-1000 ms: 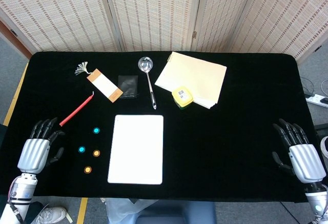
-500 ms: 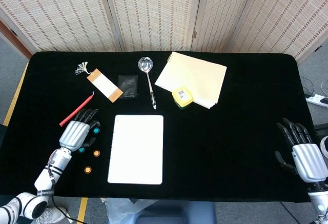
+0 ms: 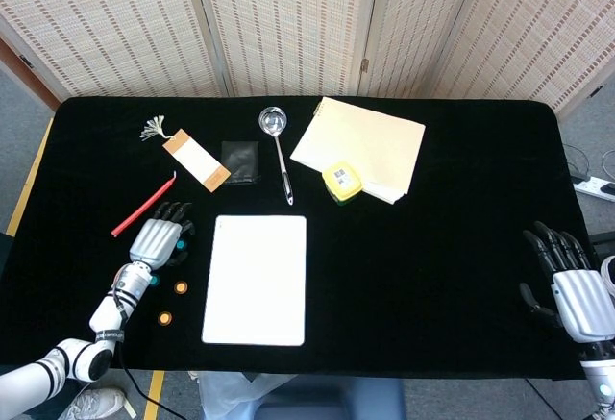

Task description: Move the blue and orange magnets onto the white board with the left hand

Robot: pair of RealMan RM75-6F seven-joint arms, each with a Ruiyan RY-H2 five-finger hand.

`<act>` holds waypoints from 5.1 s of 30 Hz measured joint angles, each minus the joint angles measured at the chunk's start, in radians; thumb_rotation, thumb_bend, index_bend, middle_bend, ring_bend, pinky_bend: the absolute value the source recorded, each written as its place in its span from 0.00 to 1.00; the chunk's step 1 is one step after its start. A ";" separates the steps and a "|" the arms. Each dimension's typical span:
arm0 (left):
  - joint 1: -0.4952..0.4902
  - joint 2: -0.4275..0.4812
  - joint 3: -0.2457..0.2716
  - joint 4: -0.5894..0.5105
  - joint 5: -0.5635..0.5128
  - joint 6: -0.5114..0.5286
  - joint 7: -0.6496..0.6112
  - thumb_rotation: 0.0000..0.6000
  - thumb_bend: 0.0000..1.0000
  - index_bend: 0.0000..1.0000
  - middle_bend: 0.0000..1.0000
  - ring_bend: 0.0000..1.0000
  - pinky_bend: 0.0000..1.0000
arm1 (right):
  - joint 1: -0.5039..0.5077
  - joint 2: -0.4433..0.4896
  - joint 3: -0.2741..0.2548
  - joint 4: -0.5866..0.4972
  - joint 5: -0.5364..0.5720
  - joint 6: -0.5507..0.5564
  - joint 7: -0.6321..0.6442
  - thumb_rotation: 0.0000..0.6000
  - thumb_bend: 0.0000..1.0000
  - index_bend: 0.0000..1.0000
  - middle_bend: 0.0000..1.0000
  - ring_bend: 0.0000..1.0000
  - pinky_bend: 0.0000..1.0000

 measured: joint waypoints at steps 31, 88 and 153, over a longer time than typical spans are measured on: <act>-0.016 -0.038 0.021 0.098 -0.072 -0.052 -0.027 1.00 0.39 0.48 0.10 0.00 0.00 | -0.010 0.002 0.000 -0.011 0.007 0.008 -0.009 1.00 0.46 0.00 0.00 0.00 0.00; -0.038 0.061 0.051 -0.213 -0.044 0.080 0.088 1.00 0.41 0.44 0.10 0.00 0.00 | -0.032 0.003 0.000 0.004 -0.007 0.036 0.016 1.00 0.46 0.00 0.00 0.00 0.00; 0.174 0.089 0.139 -0.079 0.067 0.158 -0.095 1.00 0.41 0.53 0.11 0.00 0.00 | -0.006 0.001 0.002 -0.012 -0.014 0.015 -0.004 1.00 0.46 0.00 0.00 0.00 0.00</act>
